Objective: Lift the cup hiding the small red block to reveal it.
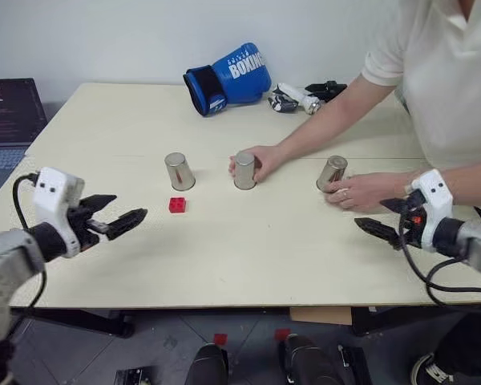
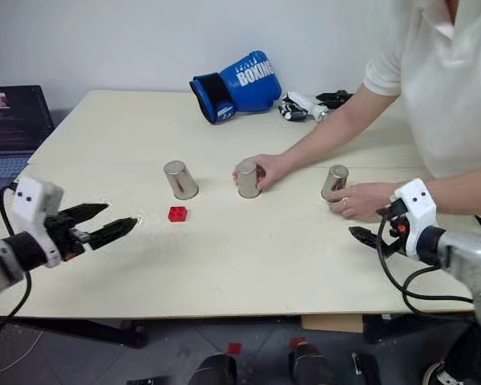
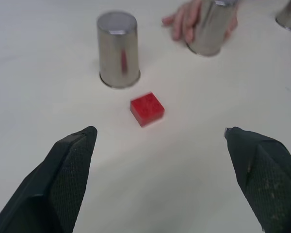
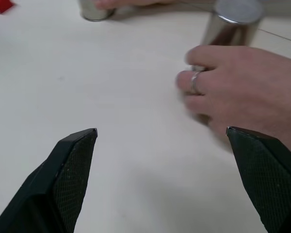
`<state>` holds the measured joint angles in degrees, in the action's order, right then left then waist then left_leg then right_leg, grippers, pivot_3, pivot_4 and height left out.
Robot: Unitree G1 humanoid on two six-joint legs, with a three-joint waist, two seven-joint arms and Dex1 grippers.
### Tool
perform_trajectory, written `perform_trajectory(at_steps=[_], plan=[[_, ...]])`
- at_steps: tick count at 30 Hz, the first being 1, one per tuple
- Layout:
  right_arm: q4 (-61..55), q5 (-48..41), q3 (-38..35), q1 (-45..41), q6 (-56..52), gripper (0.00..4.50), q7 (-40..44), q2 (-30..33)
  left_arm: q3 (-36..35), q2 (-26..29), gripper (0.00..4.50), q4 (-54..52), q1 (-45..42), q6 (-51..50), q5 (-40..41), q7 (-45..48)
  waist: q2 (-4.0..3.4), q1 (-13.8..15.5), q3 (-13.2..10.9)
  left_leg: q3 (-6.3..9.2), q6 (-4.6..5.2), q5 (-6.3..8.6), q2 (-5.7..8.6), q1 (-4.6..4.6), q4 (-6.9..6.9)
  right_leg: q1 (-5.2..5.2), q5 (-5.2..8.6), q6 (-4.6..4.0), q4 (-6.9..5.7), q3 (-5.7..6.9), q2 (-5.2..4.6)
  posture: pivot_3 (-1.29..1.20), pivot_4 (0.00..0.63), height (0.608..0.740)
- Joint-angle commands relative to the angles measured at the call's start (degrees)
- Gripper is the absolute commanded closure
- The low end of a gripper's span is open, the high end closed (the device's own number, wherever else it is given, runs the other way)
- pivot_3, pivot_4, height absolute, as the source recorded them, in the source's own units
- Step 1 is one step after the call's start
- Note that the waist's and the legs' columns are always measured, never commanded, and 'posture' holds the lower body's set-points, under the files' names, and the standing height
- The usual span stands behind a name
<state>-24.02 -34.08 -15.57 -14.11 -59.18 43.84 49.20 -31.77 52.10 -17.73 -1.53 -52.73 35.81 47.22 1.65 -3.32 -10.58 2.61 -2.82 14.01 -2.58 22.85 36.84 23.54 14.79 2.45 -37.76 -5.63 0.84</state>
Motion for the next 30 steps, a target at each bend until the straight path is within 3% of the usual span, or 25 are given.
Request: perform_trajectory(at_steps=[1,30], plan=[[1.23,-1.26,-0.05,-1.63,1.00,0.00,2.63,2.34,-0.73,1.74,0.03,1.55,-0.36,2.66,0.02,2.01,0.03,0.01,-0.01,0.00,0.00,0.00,0.00,0.01,0.00,0.01,0.00,0.00,0.00,0.00,0.00,0.00,0.150,0.740],[2.94,-1.27,0.86,-0.73,3.77,0.00,5.26,5.02,0.17,4.74,0.03,6.70,-0.01,9.93,-3.99,4.56,0.04,0.08,-0.03,-0.07,-0.01,0.01,-0.03,0.08,0.00,0.11,-0.02,0.02,-0.02,-0.02,0.00,0.00,0.150,0.740]])
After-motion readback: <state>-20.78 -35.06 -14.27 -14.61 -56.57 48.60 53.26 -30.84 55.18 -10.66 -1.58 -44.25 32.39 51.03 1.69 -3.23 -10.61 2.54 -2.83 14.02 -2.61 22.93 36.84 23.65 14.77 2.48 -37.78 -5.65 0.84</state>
